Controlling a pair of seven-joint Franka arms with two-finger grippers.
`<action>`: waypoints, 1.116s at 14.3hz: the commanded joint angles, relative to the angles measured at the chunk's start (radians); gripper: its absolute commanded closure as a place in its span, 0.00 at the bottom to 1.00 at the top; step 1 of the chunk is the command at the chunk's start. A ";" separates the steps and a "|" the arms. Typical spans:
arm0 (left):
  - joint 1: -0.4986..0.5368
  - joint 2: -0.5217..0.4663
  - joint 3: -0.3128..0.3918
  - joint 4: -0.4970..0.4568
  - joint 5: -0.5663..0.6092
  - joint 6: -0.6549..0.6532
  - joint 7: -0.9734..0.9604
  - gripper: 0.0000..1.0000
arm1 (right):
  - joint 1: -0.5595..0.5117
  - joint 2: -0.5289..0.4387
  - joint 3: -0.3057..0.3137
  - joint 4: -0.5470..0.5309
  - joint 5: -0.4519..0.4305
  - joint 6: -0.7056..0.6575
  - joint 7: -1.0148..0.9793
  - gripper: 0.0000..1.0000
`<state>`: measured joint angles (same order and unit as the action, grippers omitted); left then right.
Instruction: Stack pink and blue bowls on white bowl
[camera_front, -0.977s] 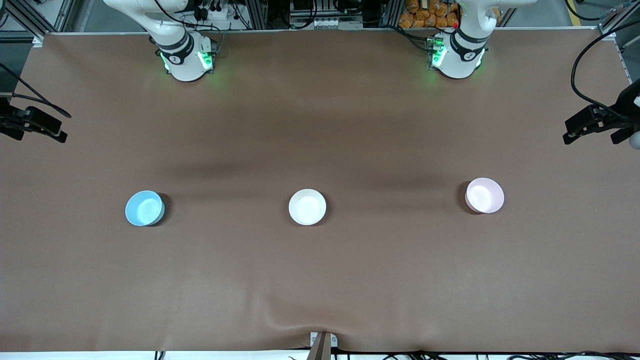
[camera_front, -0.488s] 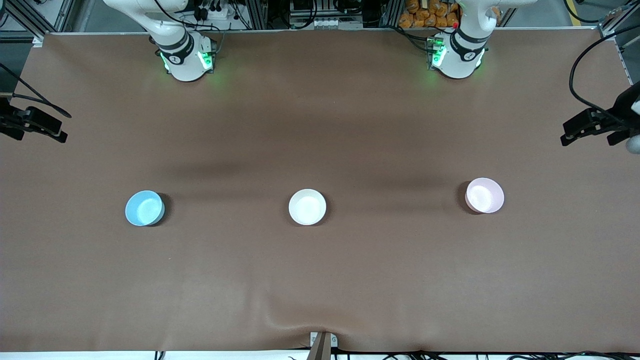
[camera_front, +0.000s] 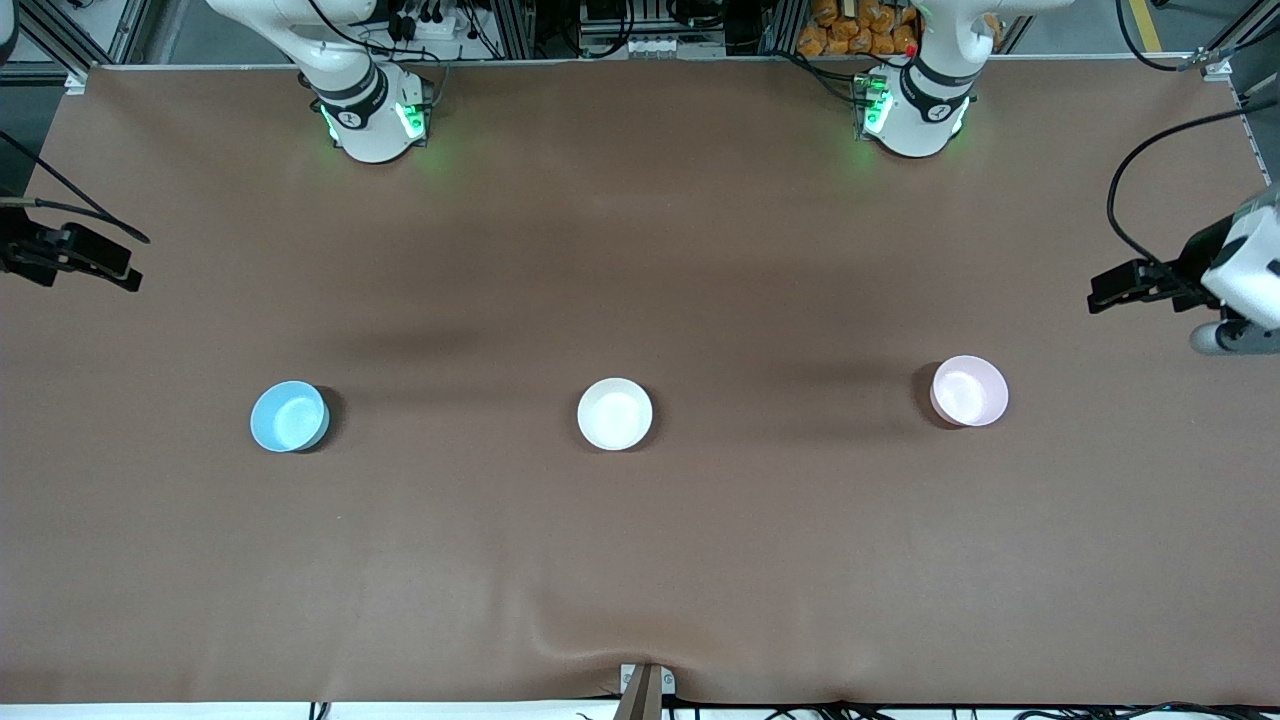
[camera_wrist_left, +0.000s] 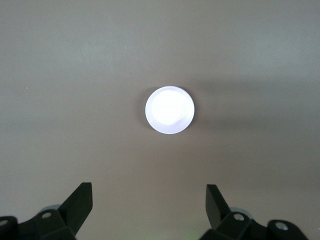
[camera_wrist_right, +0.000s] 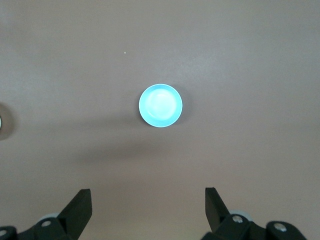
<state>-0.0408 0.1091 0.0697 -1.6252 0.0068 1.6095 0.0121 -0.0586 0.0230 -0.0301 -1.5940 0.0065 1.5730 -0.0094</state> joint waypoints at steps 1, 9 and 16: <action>0.015 0.020 0.001 -0.070 -0.007 0.061 0.023 0.00 | -0.009 0.061 0.002 0.005 0.004 0.004 -0.003 0.00; 0.033 0.116 0.001 -0.311 -0.001 0.415 0.101 0.00 | -0.007 0.161 0.001 -0.030 0.003 0.107 -0.006 0.00; 0.051 0.231 -0.007 -0.443 -0.001 0.708 0.123 0.07 | -0.010 0.253 0.001 -0.211 -0.003 0.369 -0.047 0.00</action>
<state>0.0073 0.3210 0.0685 -2.0410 0.0069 2.2538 0.1154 -0.0601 0.2506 -0.0320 -1.7573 0.0065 1.8738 -0.0304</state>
